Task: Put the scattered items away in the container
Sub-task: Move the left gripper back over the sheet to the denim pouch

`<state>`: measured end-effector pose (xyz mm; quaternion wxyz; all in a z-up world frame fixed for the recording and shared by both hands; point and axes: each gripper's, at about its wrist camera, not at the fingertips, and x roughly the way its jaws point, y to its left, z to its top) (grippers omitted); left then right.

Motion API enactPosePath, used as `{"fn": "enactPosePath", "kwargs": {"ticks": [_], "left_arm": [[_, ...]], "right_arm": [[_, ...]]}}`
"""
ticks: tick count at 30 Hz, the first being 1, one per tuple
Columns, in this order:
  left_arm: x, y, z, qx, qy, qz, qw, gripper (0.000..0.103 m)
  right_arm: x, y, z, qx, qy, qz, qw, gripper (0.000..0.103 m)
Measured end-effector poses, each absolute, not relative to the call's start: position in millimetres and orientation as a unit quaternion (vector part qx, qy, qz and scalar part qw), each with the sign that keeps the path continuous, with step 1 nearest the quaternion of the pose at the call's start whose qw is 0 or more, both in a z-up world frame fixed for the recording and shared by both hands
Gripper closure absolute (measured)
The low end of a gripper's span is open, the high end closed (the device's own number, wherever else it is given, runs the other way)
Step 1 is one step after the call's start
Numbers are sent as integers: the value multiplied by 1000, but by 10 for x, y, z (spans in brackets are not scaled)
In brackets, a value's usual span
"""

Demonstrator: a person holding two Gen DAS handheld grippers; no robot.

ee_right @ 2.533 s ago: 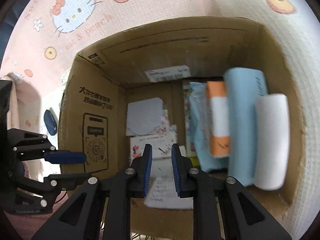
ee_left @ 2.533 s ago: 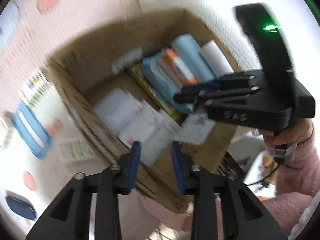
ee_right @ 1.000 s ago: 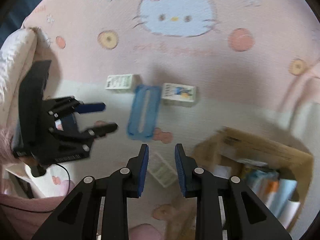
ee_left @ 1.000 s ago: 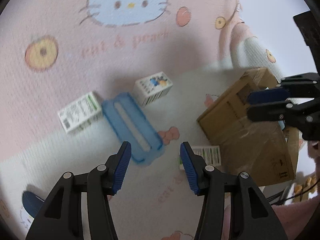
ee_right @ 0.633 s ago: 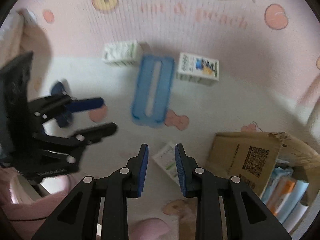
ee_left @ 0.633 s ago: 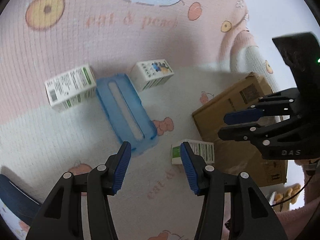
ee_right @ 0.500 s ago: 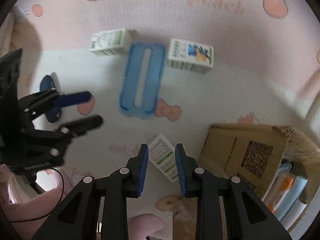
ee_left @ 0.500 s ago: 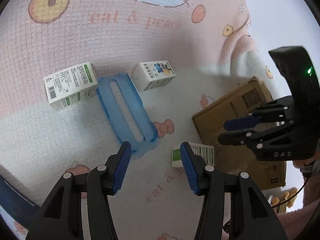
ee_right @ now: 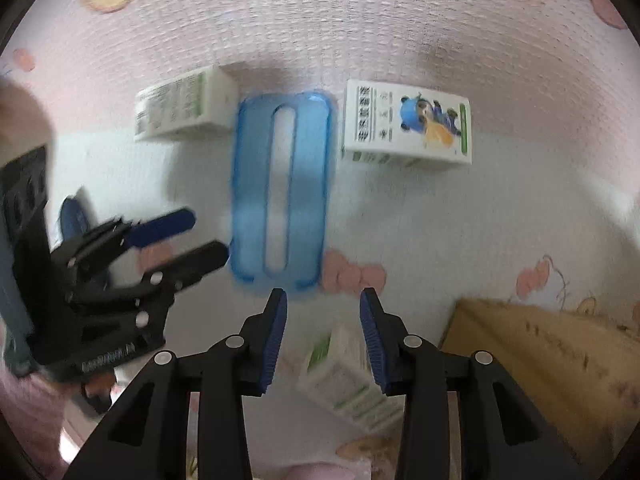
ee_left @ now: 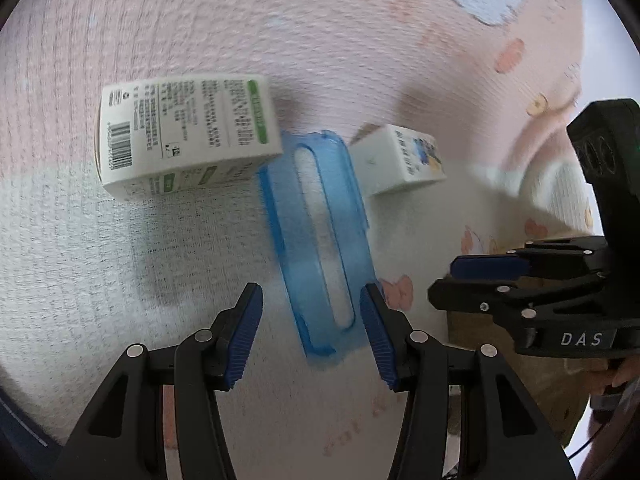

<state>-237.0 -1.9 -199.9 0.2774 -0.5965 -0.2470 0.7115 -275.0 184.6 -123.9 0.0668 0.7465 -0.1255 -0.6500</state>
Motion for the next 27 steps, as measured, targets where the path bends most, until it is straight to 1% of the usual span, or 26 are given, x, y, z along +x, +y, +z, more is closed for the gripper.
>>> {"fn": "enactPosePath", "kwargs": {"ticks": [2,5,9,12,14,16,19,25,27], "left_arm": [[-2387,-38,-2027,-601,-257,709,265,53],[-2325,-66,-1945,-595,-258,711,270,53],[-2096,-52,-1656,-580,-195,738,284,53],[-1801,-204,-1333,-559,-137,775,261,53],[-1656,-400,-1179,-547,-120,790,248,53],[-1572,-664,-1135,-532,-119,808,222,53],[-1547,-1027,-1242,-540,-128,811,188,53],[-1640,-1816,-1771,-589,-170,780,124,53],[-1663,-2078,-1904,-584,-182,784,101,53]], "right_arm": [[-2843,1863,-1317,753,-139,-640,65,68],[-2850,1930,-1291,750,-152,-641,50,68],[-2633,1962,-1015,736,-165,-652,74,68],[-2372,1900,-656,706,-157,-684,95,66],[-2278,1803,-509,683,-153,-704,118,63],[-2264,1613,-407,675,-145,-709,144,62],[-2237,1328,-355,677,-131,-701,181,62],[-2190,703,-378,663,-84,-707,231,61],[-2186,464,-540,663,-78,-704,242,55]]}}
